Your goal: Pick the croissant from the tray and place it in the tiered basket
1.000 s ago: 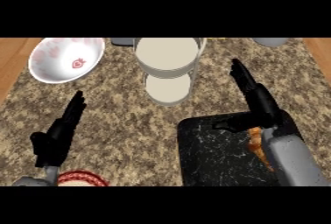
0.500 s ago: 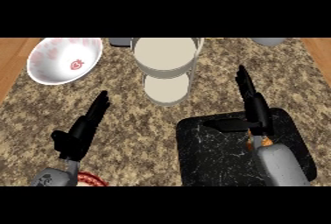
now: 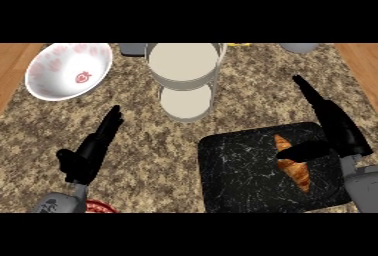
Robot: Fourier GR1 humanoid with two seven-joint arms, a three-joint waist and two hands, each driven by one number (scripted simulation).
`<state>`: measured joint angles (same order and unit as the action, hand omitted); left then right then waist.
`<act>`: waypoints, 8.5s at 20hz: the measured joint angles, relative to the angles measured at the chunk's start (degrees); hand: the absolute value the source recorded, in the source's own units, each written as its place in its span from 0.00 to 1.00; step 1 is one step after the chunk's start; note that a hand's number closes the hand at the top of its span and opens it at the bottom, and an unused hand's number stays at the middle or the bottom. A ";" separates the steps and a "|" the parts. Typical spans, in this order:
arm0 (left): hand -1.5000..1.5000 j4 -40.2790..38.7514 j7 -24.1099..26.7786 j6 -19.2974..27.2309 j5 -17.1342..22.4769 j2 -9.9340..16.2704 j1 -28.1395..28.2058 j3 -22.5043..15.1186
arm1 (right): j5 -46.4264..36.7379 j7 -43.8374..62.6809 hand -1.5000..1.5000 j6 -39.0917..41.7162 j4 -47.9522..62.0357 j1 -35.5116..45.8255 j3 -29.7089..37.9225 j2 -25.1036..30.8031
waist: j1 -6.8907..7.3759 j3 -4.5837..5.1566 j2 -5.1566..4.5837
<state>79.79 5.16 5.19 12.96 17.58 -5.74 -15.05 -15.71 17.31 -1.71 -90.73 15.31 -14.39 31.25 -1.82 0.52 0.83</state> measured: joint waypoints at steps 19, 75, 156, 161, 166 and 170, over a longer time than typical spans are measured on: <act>0.50 -0.68 0.08 -2.59 -0.86 -1.75 -1.18 1.41 | -1.48 40.69 0.00 25.75 -25.26 2.54 -8.98 7.52 | 1.65 -0.45 -0.65; 0.50 -2.43 -0.83 -10.18 -11.28 -10.46 -1.79 11.37 | -38.60 11.89 1.00 14.22 0.96 -10.12 1.59 -15.72 | 1.73 -0.50 -0.79; 0.50 -4.28 -0.16 -11.63 -12.34 -11.22 -3.32 11.54 | -45.26 44.02 0.00 -46.56 53.72 60.00 30.13 -29.54 | 3.33 -0.31 -0.65; 0.50 -4.37 0.34 -10.61 -12.29 -10.84 -1.30 12.70 | -55.72 45.90 0.00 -50.70 51.57 57.90 31.18 -28.52 | 0.40 -0.30 0.37; 0.50 -3.91 0.56 -10.16 -11.94 -10.41 0.81 13.65 | -61.94 46.75 0.00 -52.80 42.82 53.95 32.57 -30.11 | -2.19 -0.38 1.58; 0.50 -3.88 0.69 -9.77 -11.70 -9.94 1.92 14.59 | -63.35 47.51 0.00 -52.58 34.36 49.14 32.64 -30.88 | -3.68 -0.45 2.31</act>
<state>75.91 5.85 -4.59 1.26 7.65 -3.83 -0.46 -79.06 64.81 -54.28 -56.37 64.45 18.25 0.37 -5.50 0.07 3.14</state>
